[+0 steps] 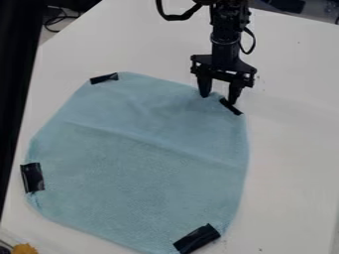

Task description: Fold the cloth from top right to bottom left

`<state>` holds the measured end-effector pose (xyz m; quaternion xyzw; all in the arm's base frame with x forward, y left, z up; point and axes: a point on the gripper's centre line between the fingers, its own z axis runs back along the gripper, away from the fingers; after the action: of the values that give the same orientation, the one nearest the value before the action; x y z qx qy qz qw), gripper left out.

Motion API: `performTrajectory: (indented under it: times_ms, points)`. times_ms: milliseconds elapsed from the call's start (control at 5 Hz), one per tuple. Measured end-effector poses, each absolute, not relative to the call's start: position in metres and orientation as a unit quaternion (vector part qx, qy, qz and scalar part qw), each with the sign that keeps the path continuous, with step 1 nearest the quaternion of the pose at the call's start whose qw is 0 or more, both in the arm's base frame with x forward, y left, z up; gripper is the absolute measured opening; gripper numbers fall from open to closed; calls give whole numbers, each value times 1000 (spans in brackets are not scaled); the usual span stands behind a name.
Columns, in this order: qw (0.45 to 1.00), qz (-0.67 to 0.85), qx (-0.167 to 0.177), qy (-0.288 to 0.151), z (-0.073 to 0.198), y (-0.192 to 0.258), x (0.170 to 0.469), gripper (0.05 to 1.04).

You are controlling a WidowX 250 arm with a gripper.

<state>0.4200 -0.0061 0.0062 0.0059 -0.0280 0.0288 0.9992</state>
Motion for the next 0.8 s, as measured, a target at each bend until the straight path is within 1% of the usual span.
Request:
performTrajectory:
  times_ms: [200, 400, 600, 800]
  points:
    - [999, 23, 5, -33, 7, -11, 420, 388]
    - [999, 21, 7, -35, 7, -11, 419, 211]
    - [999, 14, 15, -33, 9, -8, 417, 109]
    - [999, 18, 36, -25, 24, 9, 412, 68]
